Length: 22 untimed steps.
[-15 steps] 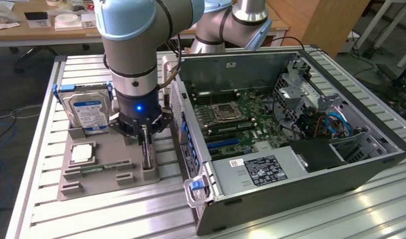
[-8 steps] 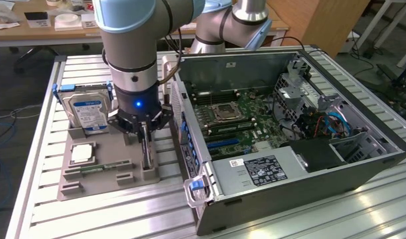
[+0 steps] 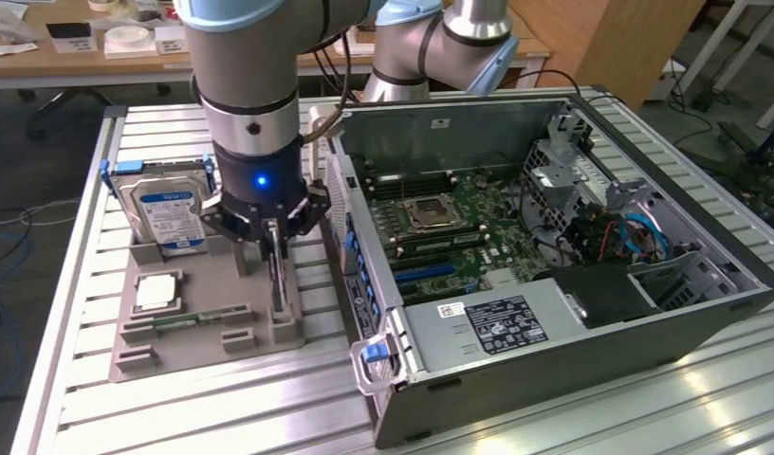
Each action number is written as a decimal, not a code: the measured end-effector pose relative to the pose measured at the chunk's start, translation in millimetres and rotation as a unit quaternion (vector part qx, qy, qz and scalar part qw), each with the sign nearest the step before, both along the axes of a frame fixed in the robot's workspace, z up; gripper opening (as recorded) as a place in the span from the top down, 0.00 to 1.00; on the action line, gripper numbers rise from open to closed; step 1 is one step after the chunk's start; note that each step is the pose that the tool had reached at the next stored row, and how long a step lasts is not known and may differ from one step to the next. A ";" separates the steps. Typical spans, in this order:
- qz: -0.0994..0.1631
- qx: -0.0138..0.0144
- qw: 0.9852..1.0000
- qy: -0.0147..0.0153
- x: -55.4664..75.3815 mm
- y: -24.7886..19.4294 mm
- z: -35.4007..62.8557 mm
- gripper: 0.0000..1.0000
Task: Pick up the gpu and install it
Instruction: 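Pick up the gpu and move the gpu toward the slot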
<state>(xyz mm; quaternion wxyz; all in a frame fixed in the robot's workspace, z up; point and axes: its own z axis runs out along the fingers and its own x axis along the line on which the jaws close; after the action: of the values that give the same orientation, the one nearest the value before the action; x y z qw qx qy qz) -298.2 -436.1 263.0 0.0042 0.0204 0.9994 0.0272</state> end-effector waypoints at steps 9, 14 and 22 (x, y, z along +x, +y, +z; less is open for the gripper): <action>0.000 0.000 1.000 0.000 0.0 0.0 24.2 0.74; 0.000 0.000 1.000 0.000 0.0 0.0 39.6 0.74; 0.000 0.000 1.000 0.000 0.0 0.0 66.7 0.74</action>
<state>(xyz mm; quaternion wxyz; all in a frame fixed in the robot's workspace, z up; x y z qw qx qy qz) -298.2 -436.1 329.6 0.0042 0.0204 0.9994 0.0272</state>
